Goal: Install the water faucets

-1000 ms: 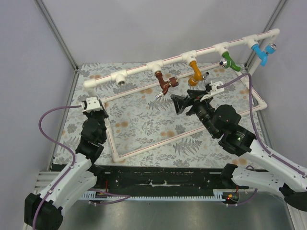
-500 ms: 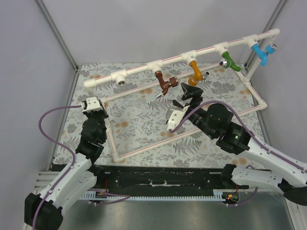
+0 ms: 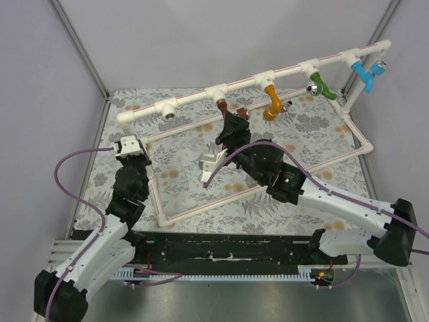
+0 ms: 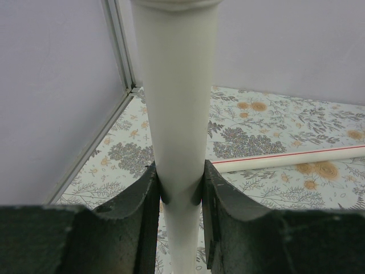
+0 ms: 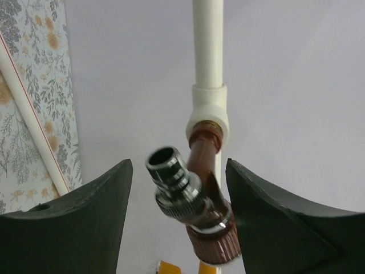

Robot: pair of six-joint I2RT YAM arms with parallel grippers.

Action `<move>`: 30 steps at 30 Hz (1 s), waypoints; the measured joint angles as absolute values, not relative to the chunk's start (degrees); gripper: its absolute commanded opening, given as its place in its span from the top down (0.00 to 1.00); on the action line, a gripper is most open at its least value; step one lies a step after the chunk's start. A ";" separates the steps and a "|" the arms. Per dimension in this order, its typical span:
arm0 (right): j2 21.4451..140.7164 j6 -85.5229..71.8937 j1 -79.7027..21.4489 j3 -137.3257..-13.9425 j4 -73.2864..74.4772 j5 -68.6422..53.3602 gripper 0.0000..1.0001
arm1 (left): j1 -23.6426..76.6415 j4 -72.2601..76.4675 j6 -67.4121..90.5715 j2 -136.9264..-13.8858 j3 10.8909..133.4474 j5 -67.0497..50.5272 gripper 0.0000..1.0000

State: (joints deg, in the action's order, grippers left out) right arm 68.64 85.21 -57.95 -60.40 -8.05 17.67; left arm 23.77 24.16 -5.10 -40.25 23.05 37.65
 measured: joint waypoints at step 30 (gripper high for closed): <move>75.61 -61.17 -58.24 -62.48 -18.74 50.61 1.00 | 24.86 24.10 -5.08 -39.97 23.05 36.58 0.98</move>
State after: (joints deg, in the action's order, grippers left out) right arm 75.61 -61.17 -58.24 -62.48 -18.74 50.61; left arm 24.86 24.10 -5.08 -39.97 23.05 36.58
